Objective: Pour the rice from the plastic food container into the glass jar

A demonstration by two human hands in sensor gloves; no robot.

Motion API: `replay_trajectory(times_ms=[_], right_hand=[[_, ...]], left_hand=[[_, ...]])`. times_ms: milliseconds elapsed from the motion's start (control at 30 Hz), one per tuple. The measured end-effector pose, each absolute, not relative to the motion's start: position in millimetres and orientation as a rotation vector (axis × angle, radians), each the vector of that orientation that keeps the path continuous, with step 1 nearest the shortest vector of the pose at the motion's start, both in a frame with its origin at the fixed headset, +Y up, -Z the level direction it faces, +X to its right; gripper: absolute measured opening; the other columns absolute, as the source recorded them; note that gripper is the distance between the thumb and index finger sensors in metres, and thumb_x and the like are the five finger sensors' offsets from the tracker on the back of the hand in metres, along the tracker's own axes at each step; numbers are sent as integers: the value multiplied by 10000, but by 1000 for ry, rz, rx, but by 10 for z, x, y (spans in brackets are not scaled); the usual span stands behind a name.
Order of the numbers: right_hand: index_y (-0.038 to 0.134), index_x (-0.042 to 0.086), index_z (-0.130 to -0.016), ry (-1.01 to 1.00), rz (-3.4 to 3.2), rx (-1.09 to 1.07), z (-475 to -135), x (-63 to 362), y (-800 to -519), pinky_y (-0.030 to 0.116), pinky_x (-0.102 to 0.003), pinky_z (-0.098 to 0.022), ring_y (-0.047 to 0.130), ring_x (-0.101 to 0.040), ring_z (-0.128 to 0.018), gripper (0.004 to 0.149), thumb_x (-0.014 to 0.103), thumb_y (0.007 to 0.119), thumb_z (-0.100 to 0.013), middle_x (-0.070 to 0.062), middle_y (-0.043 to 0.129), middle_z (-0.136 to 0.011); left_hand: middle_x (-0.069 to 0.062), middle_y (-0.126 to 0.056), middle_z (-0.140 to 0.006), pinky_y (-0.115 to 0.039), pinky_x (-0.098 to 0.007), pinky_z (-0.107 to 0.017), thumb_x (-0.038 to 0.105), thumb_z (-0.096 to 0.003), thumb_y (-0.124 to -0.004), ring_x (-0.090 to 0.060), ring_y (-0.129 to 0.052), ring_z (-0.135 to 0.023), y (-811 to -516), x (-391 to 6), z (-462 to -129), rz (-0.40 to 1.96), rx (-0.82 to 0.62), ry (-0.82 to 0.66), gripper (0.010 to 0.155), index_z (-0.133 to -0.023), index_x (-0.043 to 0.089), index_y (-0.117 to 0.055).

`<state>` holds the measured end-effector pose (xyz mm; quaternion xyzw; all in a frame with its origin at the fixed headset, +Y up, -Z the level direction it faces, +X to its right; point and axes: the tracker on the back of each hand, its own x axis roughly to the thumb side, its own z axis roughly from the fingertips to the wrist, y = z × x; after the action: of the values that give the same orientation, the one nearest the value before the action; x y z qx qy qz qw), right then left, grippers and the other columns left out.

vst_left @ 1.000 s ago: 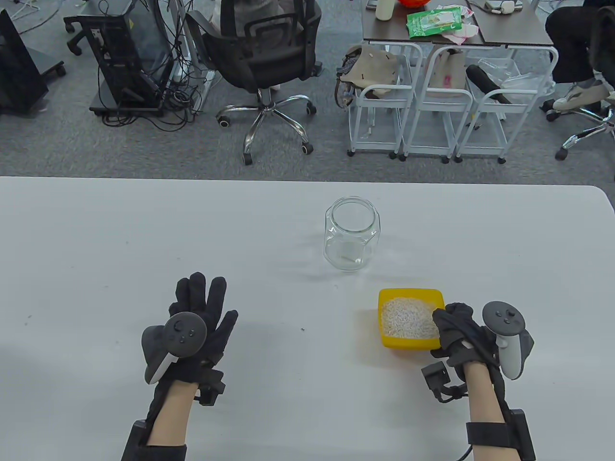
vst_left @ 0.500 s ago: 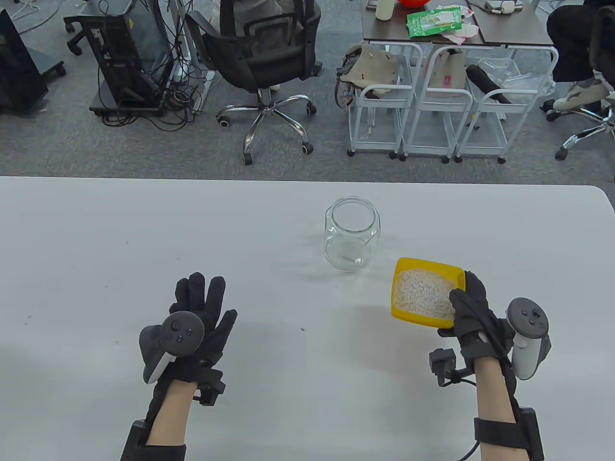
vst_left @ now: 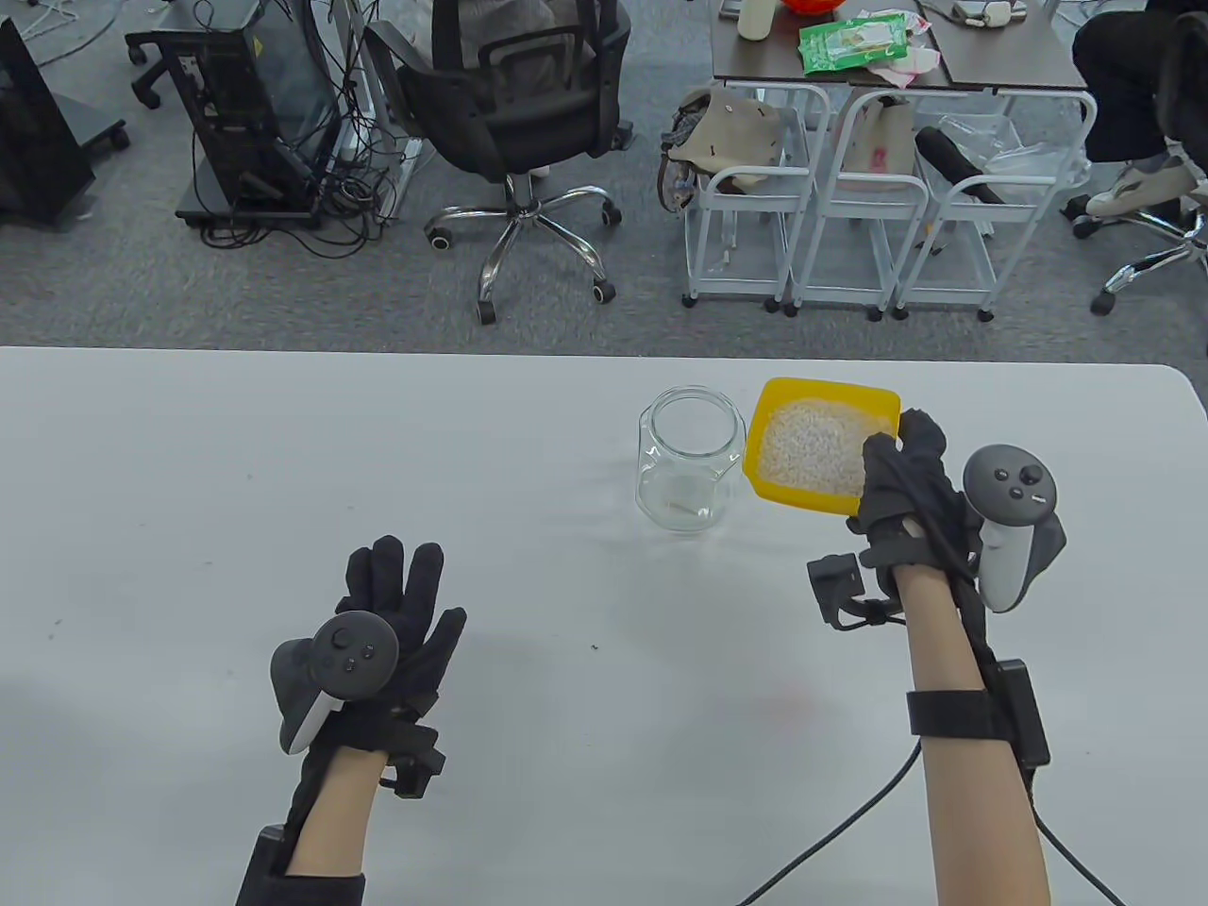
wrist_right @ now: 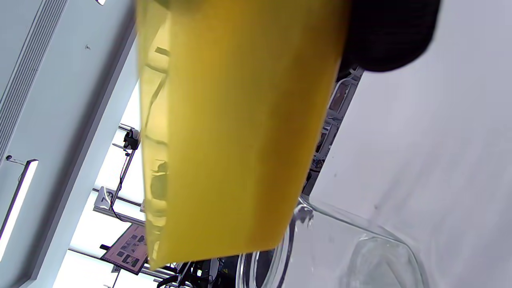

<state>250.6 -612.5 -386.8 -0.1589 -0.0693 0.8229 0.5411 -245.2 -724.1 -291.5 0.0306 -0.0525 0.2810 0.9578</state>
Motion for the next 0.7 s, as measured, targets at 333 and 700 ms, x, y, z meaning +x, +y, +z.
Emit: replay_trajectory(times_ms=[333, 700], right_hand=[[245, 47, -1116, -278, 2030, -474, -4307, 2187, -5891, 787, -499, -420, 848, -460, -644, 682, 388, 578, -629, -367, 459, -976], [228, 43, -1109, -352, 2162, -516, -4527, 1950, -5841, 784, -492, -428, 844, -449, -651, 680, 393, 563, -633, -358, 452, -982]], left_hand=[[-156, -162, -1256, -331, -708, -749, 563, -570, -544, -447, -136, -1121, -7243, -2448, -2920, 585, 56, -111, 690, -1185, 322, -345], [-154, -161, -1256, -330, -708, -749, 563, -571, -544, -448, -136, -1121, -7240, -2450, -2920, 595, 58, -115, 692, -1186, 320, -341]])
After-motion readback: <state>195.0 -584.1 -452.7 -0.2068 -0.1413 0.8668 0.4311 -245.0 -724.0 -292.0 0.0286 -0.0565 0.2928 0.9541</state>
